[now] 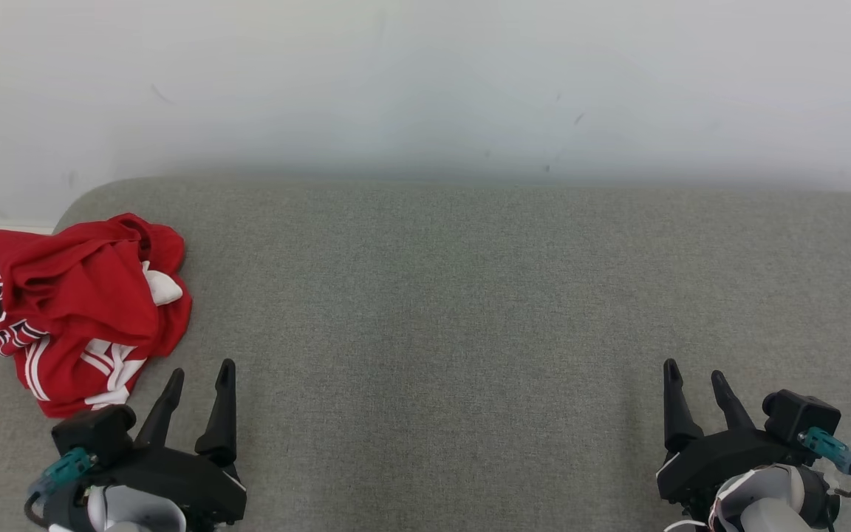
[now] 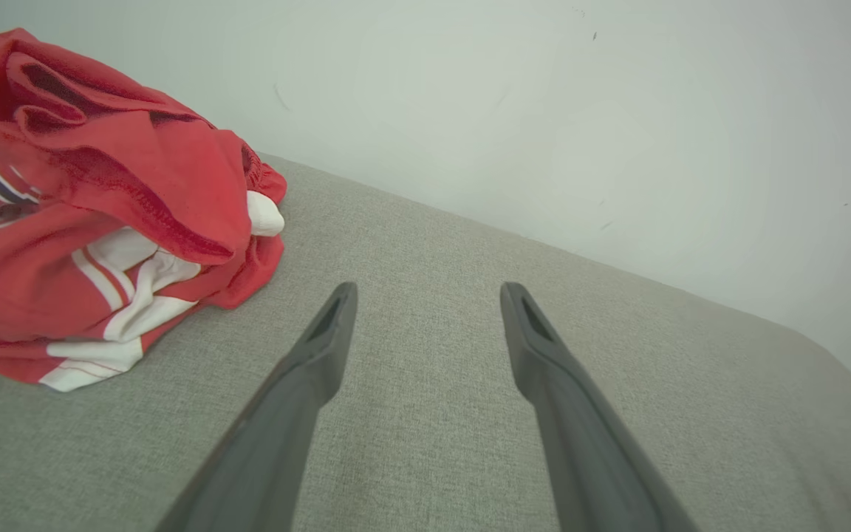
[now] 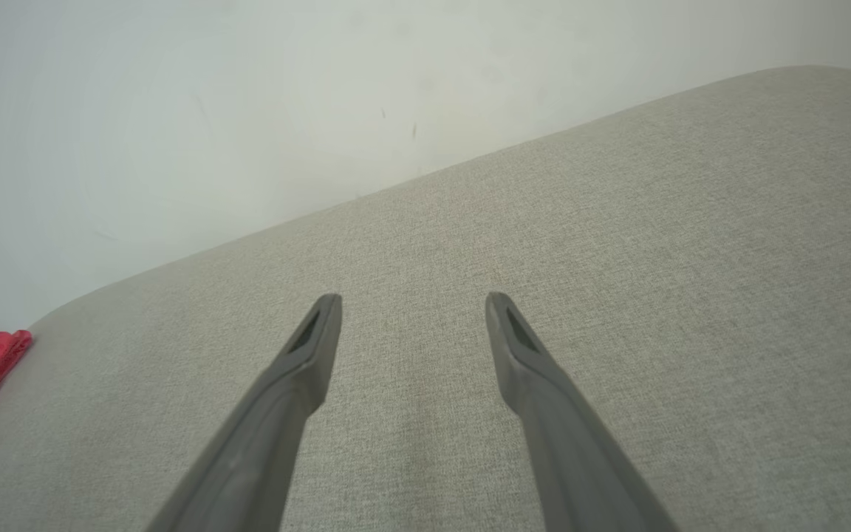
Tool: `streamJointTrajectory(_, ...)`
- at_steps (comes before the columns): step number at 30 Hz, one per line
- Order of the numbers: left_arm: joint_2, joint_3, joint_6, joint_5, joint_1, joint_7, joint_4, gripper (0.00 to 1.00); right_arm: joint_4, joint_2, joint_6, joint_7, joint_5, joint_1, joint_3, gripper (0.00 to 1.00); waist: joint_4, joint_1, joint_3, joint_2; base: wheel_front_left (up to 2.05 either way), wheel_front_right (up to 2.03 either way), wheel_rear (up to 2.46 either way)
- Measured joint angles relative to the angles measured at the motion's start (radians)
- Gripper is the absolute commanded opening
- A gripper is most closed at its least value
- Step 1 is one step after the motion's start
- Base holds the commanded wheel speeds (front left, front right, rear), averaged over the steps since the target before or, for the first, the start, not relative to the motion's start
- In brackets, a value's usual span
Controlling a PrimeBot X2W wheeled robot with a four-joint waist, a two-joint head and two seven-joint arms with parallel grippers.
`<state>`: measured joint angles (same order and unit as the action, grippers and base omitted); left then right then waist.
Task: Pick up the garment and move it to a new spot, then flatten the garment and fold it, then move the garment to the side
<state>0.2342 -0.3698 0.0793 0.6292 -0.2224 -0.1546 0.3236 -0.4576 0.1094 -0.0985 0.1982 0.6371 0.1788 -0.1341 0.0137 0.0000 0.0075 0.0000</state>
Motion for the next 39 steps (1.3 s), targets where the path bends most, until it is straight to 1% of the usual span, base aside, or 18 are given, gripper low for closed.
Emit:
streamJointTrajectory(9, 0.019, -0.045, 0.019, -0.088, -0.018, 0.001, 0.004, 1.0, -0.023, -0.002, -0.025, 0.005, -0.123, 0.012, -0.003, 1.0, 0.002, 0.0, 0.003, 0.0001, 0.0, 0.0, 0.0)
streamJointTrajectory(10, 0.022, -0.055, 0.026, -0.109, -0.029, 0.002, 0.004, 1.0, -0.024, -0.002, -0.026, 0.006, -0.153, 0.02, -0.003, 1.0, 0.002, 0.0, 0.003, 0.0, 0.0, 0.0, 0.0)
streamJointTrajectory(17, 0.021, -0.064, 0.026, -0.109, -0.034, 0.032, 0.007, 1.0, -0.022, -0.01, -0.026, 0.003, -0.169, 0.018, 0.012, 1.0, 0.004, 0.0, 0.002, 0.0, 0.0, 0.0, 0.0)
streamJointTrajectory(21, 0.011, -0.074, 0.026, -0.109, -0.05, 0.046, 0.013, 1.0, -0.019, -0.011, -0.026, -0.005, -0.173, 0.015, 0.027, 1.0, 0.02, 0.0, 0.002, 0.0, 0.0, 0.0, 0.0)
streamJointTrajectory(29, 0.003, -0.086, 0.026, -0.113, -0.069, 0.057, 0.014, 1.0, 0.0, -0.011, -0.026, -0.015, -0.183, 0.012, 0.043, 1.0, 0.088, 0.0001, 0.004, 0.0, 0.0, 0.0, 0.0)
streamJointTrajectory(39, 0.019, -0.055, 0.035, -0.113, -0.046, 0.057, 0.014, 1.0, 0.007, -0.019, -0.026, -0.044, -0.21, 0.015, 0.027, 1.0, 0.219, 0.0001, 0.002, 0.0, 0.0, 0.0, 0.0)
